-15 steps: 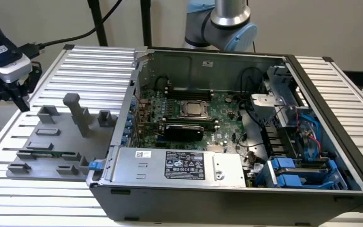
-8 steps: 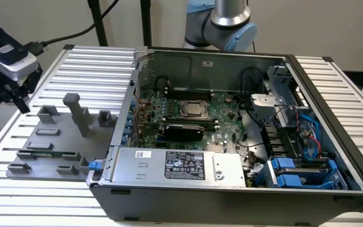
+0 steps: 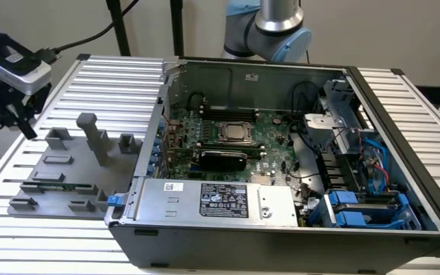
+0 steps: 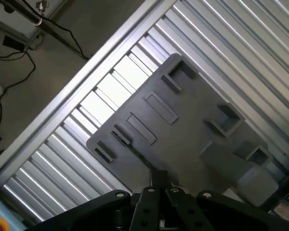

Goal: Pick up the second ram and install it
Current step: 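Pick up the second ram and move it above second insertion slot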

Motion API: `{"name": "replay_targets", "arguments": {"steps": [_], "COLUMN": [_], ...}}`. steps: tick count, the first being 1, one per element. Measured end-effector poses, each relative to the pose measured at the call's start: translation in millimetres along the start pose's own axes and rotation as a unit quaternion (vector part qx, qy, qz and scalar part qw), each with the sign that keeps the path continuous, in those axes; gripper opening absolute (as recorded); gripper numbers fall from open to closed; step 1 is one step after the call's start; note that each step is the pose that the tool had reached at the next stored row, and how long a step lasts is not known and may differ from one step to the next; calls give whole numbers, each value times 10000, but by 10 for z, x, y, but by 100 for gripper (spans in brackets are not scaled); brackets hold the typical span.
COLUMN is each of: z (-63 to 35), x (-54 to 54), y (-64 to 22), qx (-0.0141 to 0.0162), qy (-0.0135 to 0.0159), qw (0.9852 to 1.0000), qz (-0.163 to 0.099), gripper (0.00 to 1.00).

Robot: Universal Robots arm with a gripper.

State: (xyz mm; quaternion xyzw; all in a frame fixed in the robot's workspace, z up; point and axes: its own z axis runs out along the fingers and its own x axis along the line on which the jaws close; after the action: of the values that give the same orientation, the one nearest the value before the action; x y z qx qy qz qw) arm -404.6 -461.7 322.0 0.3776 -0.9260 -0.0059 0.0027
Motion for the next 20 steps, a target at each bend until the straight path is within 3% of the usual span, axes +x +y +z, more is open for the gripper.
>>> {"name": "replay_targets", "arguments": {"steps": [5,10,15,20], "z": [19,40,61,81], "x": [0,0,0,0], "y": [0,-1,-1,-1], "qx": [22,42,61,80], "qy": [27,51,75,100], "qw": [9991,9961,9913,9846], "qz": [-433,-875,-1311,-1745], "gripper": [0,0,0,0]}}
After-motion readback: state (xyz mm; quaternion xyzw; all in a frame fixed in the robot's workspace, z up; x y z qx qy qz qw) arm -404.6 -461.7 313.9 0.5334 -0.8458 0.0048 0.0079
